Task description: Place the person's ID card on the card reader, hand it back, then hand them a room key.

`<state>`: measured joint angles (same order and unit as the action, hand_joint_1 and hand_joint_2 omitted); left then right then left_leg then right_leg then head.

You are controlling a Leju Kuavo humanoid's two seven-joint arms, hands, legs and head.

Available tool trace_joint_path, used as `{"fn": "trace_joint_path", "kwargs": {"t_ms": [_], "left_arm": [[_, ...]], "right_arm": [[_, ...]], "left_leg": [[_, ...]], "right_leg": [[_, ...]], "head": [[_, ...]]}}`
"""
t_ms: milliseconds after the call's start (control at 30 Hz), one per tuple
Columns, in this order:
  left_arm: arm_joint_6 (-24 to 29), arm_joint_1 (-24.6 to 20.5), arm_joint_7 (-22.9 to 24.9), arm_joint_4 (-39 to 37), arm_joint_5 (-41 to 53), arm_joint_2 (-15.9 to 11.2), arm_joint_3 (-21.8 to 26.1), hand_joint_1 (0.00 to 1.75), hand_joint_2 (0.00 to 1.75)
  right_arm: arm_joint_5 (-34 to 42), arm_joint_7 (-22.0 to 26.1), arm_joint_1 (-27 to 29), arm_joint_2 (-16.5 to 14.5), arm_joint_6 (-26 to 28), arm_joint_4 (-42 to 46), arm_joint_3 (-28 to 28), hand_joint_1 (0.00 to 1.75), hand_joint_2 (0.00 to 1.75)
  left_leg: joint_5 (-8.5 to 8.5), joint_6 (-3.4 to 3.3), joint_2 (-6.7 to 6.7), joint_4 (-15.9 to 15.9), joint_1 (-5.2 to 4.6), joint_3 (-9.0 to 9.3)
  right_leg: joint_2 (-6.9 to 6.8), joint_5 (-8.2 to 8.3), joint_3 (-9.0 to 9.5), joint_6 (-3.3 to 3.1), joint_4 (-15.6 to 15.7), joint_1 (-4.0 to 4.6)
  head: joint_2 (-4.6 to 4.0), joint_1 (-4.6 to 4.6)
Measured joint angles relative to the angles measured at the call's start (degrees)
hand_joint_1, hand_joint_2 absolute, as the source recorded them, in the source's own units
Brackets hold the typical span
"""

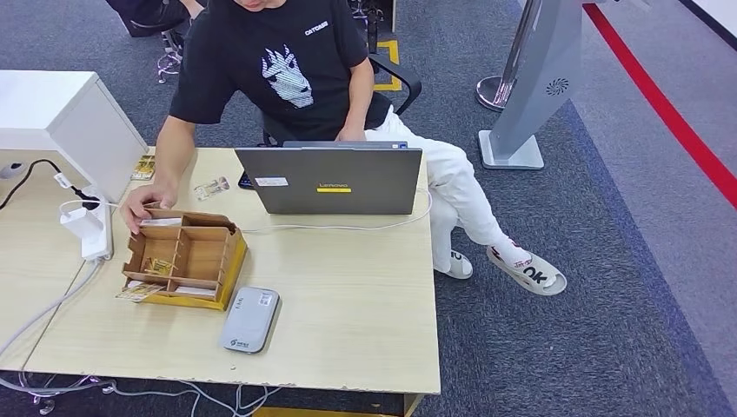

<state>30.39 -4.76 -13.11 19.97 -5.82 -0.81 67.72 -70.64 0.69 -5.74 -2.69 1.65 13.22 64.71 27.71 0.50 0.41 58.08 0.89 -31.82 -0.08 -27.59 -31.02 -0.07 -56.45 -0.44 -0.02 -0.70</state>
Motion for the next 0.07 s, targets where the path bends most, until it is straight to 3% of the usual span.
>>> {"fn": "trace_joint_path", "kwargs": {"t_ms": [67], "left_arm": [[-0.1, 0.0, 2.7, -1.2, 1.2, 0.1, -0.8, 1.75, 1.75]], "right_arm": [[0.0, -0.2, 0.0, -0.1, -0.7, 0.0, 0.1, 1.75, 1.75]], "left_leg": [[0.0, 0.0, 0.0, 0.0, 0.0, 0.0]], "right_leg": [[0.0, 0.01, 0.0, 0.01, 0.0, 0.0]], "head": [[0.0, -0.01]]}}
